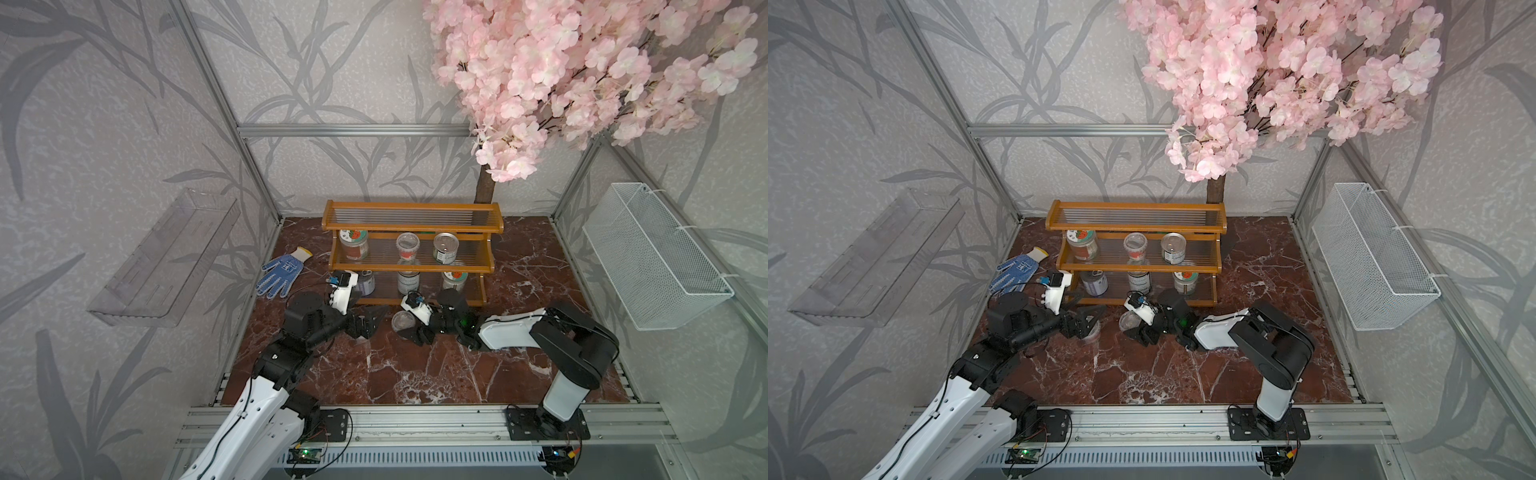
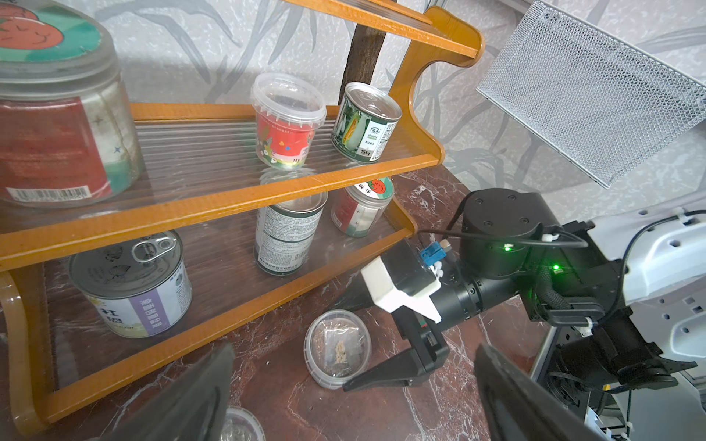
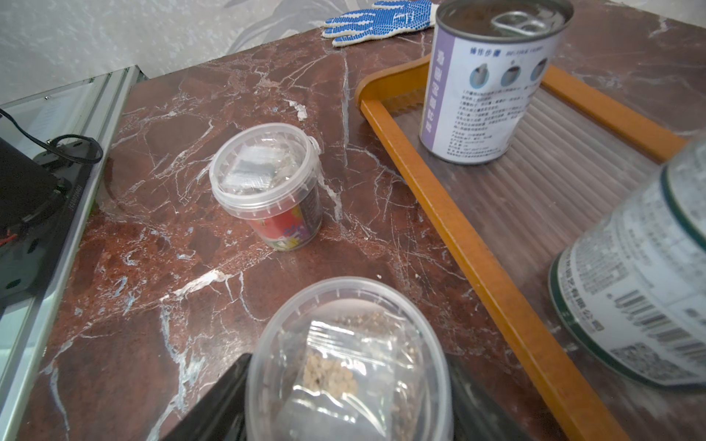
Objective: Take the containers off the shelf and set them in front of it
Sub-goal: Place the container at the center of the board.
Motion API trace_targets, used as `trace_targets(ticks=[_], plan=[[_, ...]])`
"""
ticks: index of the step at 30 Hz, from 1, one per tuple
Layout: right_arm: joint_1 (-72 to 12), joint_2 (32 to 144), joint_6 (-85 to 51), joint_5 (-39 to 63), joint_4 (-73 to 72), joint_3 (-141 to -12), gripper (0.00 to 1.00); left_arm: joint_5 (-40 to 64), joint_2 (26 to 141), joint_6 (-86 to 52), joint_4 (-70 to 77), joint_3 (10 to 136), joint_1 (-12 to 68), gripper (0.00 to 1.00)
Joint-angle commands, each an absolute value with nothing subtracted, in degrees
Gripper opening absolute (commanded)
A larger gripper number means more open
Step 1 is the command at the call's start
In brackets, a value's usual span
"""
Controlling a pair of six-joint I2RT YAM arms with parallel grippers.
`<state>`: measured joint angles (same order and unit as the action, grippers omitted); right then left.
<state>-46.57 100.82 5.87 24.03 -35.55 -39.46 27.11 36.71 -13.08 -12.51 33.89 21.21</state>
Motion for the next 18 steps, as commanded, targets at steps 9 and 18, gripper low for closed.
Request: trace_targets(ticks=[9, 18], plan=[[-49.1, 103.0, 7.5, 23.3, -37.5, -38.8, 0.67, 27.3, 37.1, -12.5, -12.8, 33.8, 20.9, 1.00], [-49.0, 102.1, 8.7, 21.3, -35.1, -38.7, 0.77, 26.9, 36.7, -12.4, -13.2, 33.5, 20.9, 1.00]])
